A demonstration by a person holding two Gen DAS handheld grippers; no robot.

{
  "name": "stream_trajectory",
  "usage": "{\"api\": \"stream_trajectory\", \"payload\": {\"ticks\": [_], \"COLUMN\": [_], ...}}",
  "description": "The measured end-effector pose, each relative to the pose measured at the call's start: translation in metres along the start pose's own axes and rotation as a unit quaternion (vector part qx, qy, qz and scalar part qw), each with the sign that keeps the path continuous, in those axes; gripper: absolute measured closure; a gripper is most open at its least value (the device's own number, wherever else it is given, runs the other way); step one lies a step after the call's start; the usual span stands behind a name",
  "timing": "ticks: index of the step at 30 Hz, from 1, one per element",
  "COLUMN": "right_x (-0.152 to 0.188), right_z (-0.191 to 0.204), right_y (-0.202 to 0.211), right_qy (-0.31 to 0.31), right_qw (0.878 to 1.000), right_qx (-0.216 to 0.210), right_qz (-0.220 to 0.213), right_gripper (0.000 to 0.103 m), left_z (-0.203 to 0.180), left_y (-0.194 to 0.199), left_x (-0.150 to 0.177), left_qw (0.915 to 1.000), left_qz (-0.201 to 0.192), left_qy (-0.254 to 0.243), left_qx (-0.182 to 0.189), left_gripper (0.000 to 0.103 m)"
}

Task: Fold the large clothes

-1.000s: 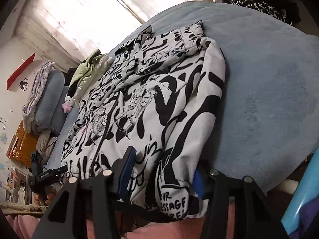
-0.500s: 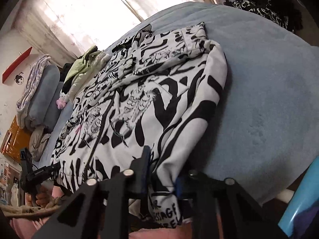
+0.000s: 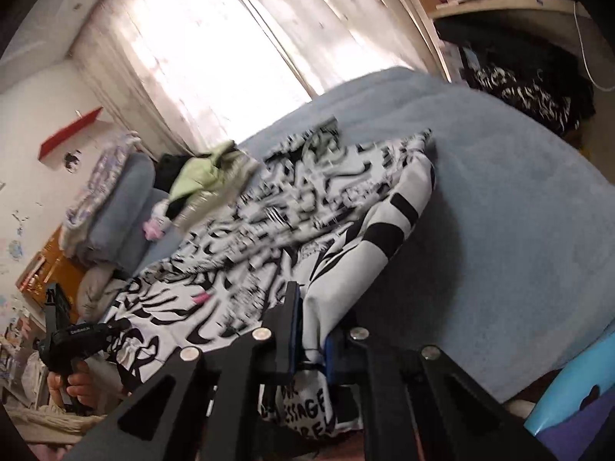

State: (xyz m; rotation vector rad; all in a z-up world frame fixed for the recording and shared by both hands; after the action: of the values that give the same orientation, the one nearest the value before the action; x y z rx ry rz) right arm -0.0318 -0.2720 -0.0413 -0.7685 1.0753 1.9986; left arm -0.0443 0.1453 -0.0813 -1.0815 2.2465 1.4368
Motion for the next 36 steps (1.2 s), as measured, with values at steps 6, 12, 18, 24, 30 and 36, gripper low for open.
{"api": "stream_trajectory", "payload": {"ticks": [6,12,18,24,30,36], "right_x": [-0.025,-0.036,-0.056,-0.093,-0.125,-0.134], "right_z": [0.012,0.0,-0.026,-0.035,-0.051,-0.087], "right_y": [0.028,0.024,-0.007,-0.048,-0.114,-0.2], "right_qy": [0.005,-0.033,-0.123,-0.146,-0.163,-0.189], "right_qw": [1.0,0.999,0.992,0.989,0.986,0.979], "right_qx": [-0.023,-0.024,-0.027,-0.013,0.015,0.069], "right_qz": [-0.016,-0.019,-0.01,-0.019,-0.012,0.03], "right_gripper": [0.094,0.094,0.093,0.092,0.089,0.062], "left_z": [-0.008,-0.008,-0.016,-0.019,-0.009,-0.005], "left_y": [0.033,0.025,-0.012,-0.059,-0.124,-0.19], "left_x": [-0.009,-0.034,-0.077,-0.123,-0.164,-0.187], "left_qw": [0.9997,0.999,0.9978,0.9961,0.9945,0.9923], "left_qz": [-0.004,-0.002,-0.004,-0.028,-0.024,0.009], "left_qy": [0.001,0.027,0.049,0.072,0.097,0.123], "left_qx": [0.022,0.036,0.045,0.044,0.03,0.015], "left_gripper": [0.097,0.097,0.097,0.096,0.093,0.078]}}
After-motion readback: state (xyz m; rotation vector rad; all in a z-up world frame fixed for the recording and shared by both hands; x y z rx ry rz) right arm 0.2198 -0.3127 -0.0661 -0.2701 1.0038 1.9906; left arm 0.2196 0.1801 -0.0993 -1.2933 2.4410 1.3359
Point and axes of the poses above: each gripper's, at about its wrist camera, not at the fingertips, and y roughly against the way its jaws point, z to its left, x to its underside, the point moved 9 cm from there along -y, roughly the way its jaws point, and after that the axes turned 8 degrees about -z, right-handed, at the moved point
